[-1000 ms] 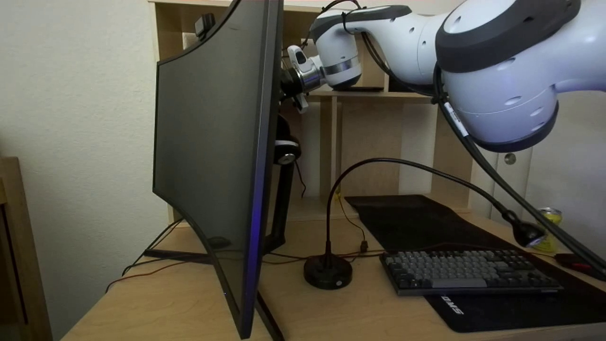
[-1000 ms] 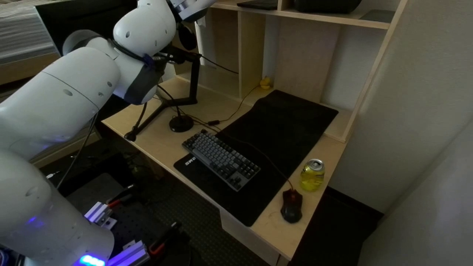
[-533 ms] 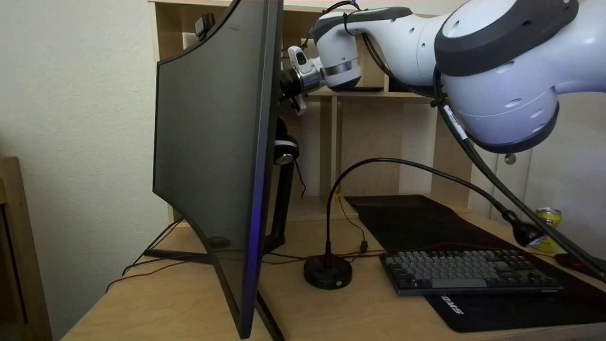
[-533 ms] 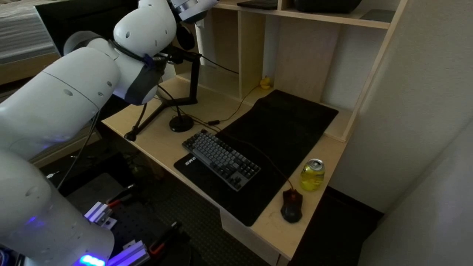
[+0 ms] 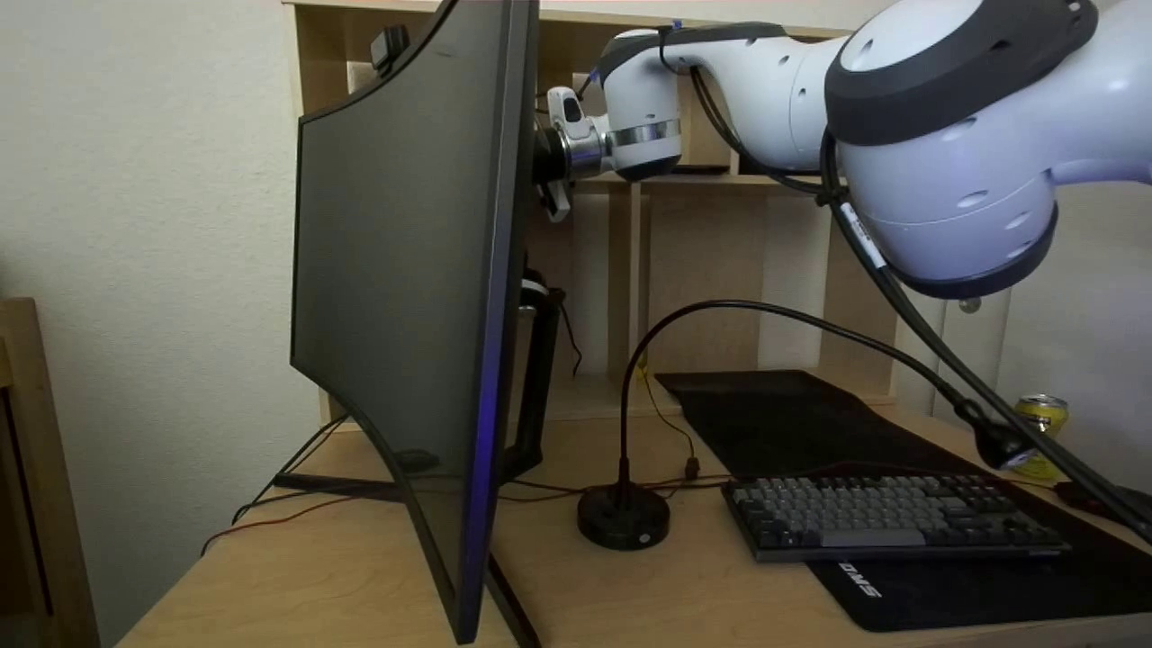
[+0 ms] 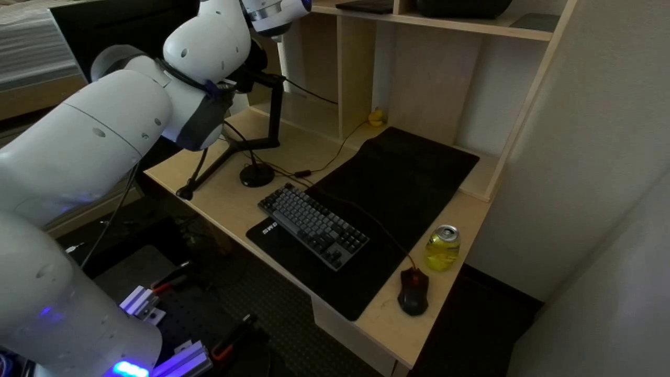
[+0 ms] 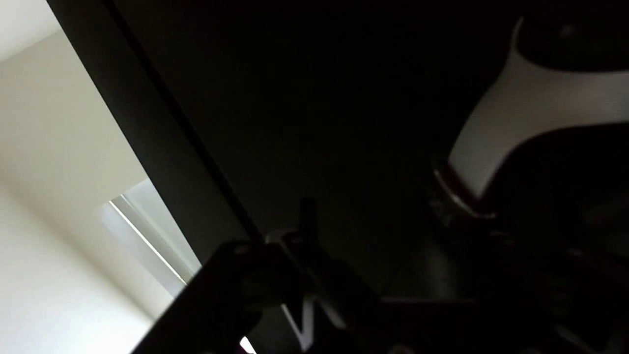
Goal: Hang the headsets on the desktop stand
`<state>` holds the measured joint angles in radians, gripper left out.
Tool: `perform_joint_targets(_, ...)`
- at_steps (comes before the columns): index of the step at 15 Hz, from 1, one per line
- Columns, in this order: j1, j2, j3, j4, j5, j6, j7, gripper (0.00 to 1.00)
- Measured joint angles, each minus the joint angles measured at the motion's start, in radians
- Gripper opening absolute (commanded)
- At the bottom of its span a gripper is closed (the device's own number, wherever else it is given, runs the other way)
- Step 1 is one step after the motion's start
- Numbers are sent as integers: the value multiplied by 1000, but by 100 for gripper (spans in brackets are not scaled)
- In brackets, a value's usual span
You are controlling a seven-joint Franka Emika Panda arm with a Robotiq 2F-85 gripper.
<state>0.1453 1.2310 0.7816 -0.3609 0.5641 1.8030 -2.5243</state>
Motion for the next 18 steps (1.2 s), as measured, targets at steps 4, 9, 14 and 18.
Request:
perform_joint_targets(4,0,-1,-19,0,-10,-5,35,100)
perform_joint_targets(9,2,-36,-133,3,-108,-78,255,100)
perform_joint_targets(14,18,-107,-285,4,-187,-177,415,100)
perform_joint_targets(18,53,-162,-397,5,-261,-226,476,100)
